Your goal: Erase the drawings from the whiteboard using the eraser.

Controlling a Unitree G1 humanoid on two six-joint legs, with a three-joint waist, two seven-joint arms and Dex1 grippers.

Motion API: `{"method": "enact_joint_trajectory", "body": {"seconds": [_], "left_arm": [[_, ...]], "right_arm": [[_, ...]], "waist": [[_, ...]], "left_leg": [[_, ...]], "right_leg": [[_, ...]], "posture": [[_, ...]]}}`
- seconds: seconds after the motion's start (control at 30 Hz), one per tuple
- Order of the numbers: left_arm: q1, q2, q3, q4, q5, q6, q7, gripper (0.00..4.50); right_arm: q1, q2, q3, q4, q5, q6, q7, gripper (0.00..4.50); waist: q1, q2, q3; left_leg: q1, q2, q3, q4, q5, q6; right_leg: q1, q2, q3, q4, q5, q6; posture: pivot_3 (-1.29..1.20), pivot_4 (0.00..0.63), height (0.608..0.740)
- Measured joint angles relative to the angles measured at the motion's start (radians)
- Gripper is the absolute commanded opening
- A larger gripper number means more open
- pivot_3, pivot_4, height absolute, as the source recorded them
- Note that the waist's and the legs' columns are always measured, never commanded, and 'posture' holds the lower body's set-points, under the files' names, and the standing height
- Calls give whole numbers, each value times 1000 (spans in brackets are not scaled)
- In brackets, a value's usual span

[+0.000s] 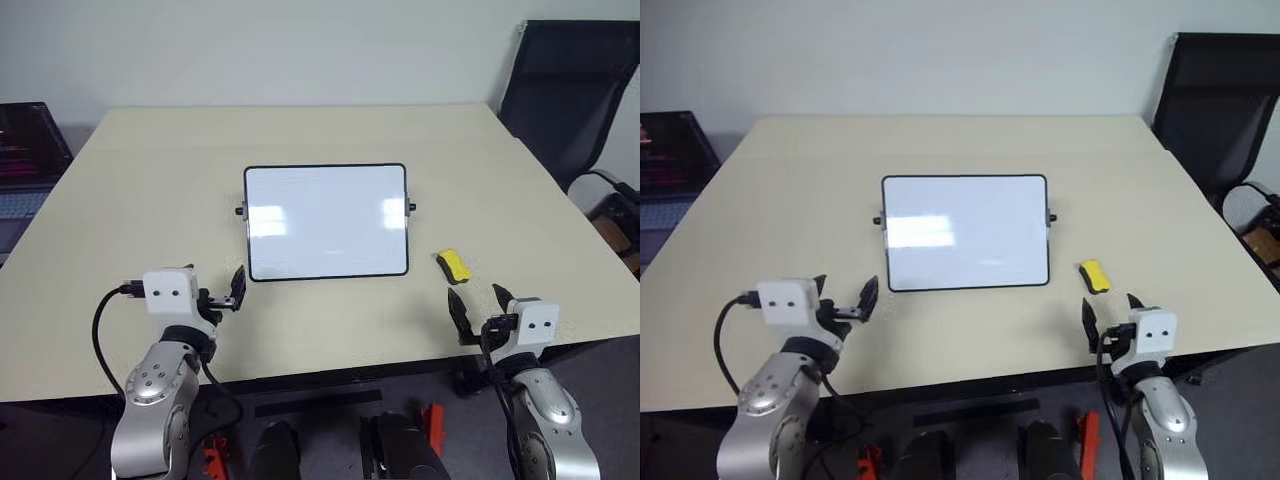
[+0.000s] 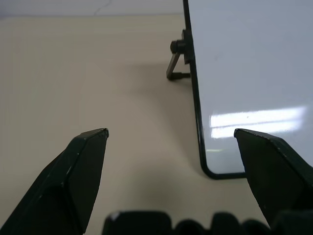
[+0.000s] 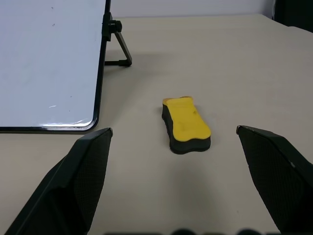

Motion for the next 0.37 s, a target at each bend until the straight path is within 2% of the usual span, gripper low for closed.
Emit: {"method": "enact_joint_trajectory", "body": {"seconds": [0.17, 0.27, 0.37], "left_arm": [[62, -18, -1, -16, 34, -1, 56, 4500], [146, -29, 1, -36, 42, -1, 69, 4500], [168, -39, -2, -36, 58, 0, 88, 4500]], "right_arm": [[-68, -54, -21, 52, 28, 2, 21, 4462], [-61, -77, -33, 51, 30, 8, 21, 4462], [-55, -83, -34, 49, 42, 38, 20, 4462]], "waist": [[-3, -2, -1], [-2, -2, -3], [2, -3, -4]], "left_leg": [[0, 0, 4, 0, 1, 2], [0, 0, 4, 0, 1, 2], [0, -1, 4, 0, 1, 1]], "right_leg": [[-3, -1, 3, -2, 0, 0], [-3, -1, 3, -1, 0, 0], [-3, -1, 3, 2, 0, 0]], "posture": [[0, 150, 740], [0, 150, 740], [0, 150, 740]]}}
